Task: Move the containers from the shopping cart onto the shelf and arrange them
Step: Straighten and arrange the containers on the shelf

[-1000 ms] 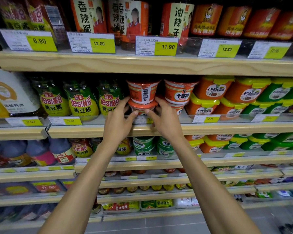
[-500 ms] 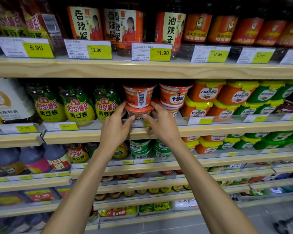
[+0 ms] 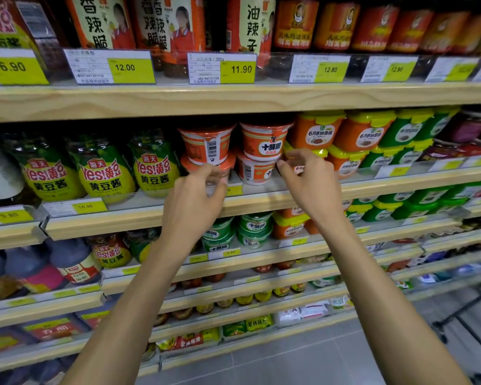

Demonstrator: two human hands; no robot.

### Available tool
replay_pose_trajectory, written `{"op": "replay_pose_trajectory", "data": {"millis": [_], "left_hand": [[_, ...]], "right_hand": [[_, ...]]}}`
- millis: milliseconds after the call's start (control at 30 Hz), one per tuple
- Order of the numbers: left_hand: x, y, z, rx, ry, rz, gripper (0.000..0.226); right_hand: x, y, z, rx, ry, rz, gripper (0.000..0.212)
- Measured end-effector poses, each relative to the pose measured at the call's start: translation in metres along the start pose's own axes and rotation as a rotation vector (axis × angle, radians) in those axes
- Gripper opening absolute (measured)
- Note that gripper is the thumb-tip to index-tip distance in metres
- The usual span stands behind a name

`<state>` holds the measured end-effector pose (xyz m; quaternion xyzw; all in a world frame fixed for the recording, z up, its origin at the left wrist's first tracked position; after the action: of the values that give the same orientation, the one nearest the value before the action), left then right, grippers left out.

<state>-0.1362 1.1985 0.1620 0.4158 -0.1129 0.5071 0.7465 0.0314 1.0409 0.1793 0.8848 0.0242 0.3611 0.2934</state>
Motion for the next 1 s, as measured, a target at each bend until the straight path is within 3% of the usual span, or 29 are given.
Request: {"op": "replay_pose_trajectory", "data": {"millis": [133, 300, 1000], "left_hand": [[0.014, -0.028, 0.023, -0.048, 0.004, 0.016, 0.035], [0.027, -0.059, 0.030, 0.059, -0.005, 0.033, 0.048], [0.046, -0.086, 0.037, 0.167, 0.055, 0.141, 0.041]], "right_hand": [[0.013, -0.002, 0.016, 0.001, -0.007, -0.013, 0.051], [0.026, -0.017, 0.013, 0.057, 0.062, -0.064, 0.052], [0.042, -0.049, 0.017, 0.155, 0.088, -0.064, 0.044]]}}
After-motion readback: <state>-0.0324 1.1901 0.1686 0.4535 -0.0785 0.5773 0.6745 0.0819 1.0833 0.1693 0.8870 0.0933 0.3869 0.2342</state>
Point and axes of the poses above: each hand's wrist, its own x-axis towards the middle knuckle, its own y-axis out of the back of the hand, z = x × y, the point moved 7 cm from there along x, towards the middle knuckle, and after that the axes turned 13 degrees about z, right-handed, at the moved point
